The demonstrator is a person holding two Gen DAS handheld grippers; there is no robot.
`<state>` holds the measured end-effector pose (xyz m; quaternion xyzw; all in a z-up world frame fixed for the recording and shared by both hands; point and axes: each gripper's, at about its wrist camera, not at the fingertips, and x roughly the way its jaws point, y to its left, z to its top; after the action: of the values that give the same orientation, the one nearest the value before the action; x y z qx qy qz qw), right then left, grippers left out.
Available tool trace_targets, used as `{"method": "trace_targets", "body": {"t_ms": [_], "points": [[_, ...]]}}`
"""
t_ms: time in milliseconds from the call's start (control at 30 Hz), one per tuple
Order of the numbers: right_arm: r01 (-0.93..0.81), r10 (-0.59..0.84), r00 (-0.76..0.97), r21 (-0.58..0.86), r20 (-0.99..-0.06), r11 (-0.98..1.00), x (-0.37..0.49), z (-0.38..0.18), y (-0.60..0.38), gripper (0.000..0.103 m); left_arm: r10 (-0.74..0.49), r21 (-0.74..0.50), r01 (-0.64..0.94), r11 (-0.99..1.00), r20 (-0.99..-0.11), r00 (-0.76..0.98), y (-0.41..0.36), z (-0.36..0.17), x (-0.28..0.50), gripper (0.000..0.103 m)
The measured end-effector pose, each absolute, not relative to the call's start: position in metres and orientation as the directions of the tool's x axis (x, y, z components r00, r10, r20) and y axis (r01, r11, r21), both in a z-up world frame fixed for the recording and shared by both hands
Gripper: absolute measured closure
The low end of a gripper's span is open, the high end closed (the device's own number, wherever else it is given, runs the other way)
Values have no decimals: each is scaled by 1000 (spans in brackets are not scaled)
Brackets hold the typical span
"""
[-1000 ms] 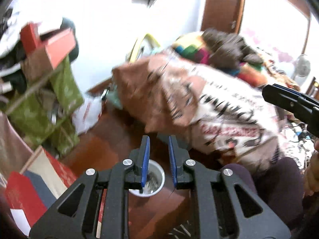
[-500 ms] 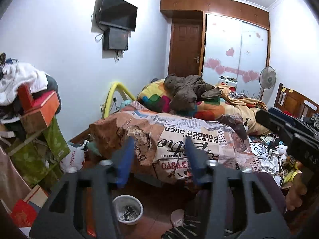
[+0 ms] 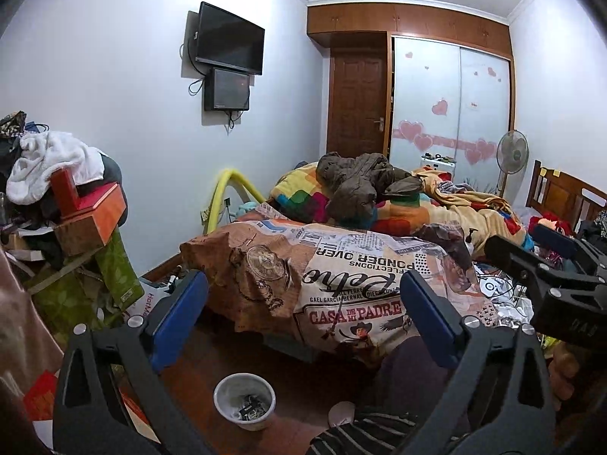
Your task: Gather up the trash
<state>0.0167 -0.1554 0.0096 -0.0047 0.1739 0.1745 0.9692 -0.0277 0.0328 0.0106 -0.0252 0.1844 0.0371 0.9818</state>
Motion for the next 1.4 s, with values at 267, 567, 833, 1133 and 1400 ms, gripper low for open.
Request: {"method": "trace_targets", "body": {"t_ms": [267,567,833,1133,1400], "points": [[-333,332,877,60,-346,941,14,10,-163,0,62,-39,-82,996,-364,929,36,11,-28,1],[-335,335,872,65,-358,940,15,11,-167,0,54,-44,-76,996,-368,928,33,11,-26,1],[-335,336,868,70,-365,940,17,11,-170,0,58,-47,-81,996,-373,926,31,8,-25,1],[-333,336,866,73,-370,940,17,10,-170,0,54,-52,-80,995,-381,923,23,5,-24,1],[-333,334,865,71,-374,940,16,9,-170,0,43,-61,-71,996,-384,922,21,5,-22,1]]}}
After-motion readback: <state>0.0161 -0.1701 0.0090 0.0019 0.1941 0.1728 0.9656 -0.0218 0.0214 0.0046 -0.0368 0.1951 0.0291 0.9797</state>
